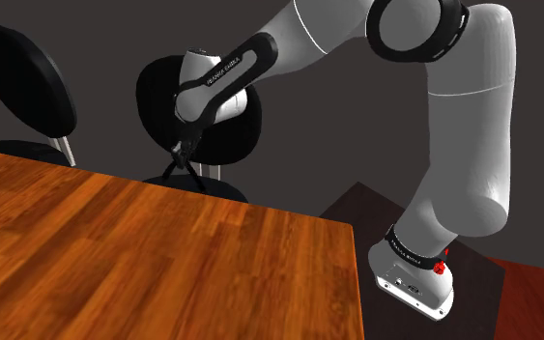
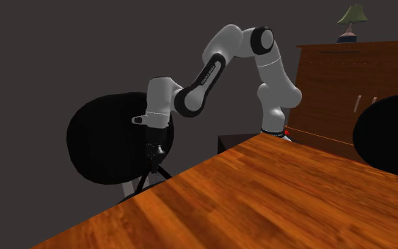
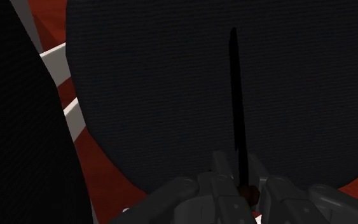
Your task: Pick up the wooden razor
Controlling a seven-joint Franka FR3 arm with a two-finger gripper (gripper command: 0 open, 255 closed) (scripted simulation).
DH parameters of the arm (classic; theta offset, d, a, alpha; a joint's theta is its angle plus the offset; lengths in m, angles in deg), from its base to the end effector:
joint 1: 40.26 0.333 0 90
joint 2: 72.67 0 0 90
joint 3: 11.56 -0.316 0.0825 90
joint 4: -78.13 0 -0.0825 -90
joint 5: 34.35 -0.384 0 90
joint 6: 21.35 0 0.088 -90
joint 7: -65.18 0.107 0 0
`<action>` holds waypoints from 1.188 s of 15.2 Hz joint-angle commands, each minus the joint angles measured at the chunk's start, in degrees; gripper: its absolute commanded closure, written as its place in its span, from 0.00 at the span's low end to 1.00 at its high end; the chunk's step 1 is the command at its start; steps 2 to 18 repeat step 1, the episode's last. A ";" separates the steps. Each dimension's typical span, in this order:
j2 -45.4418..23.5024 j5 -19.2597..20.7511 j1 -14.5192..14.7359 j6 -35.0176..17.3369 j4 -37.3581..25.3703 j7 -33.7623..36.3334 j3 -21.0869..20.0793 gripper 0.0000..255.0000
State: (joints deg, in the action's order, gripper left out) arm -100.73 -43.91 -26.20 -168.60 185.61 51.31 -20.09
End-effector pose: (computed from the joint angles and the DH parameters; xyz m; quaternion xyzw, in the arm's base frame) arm 0.6106 0.2434 0.2727 -0.9626 -0.2358 -0.0955 0.0934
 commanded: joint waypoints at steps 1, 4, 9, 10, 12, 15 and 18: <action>0.21 0.01 -0.05 0.36 -0.12 0.00 0.02 1.00; 0.21 0.01 -0.05 0.36 -0.12 0.00 0.02 1.00; 0.21 0.01 -0.05 0.36 -0.12 0.00 0.02 1.00; 0.21 0.01 -0.05 0.36 -0.12 0.00 0.02 1.00; 0.21 0.01 -0.05 0.36 -0.12 0.00 0.02 1.00; 0.21 0.01 -0.05 0.36 -0.12 0.00 0.02 1.00; 0.21 0.01 -0.05 0.36 -0.12 0.00 0.02 1.00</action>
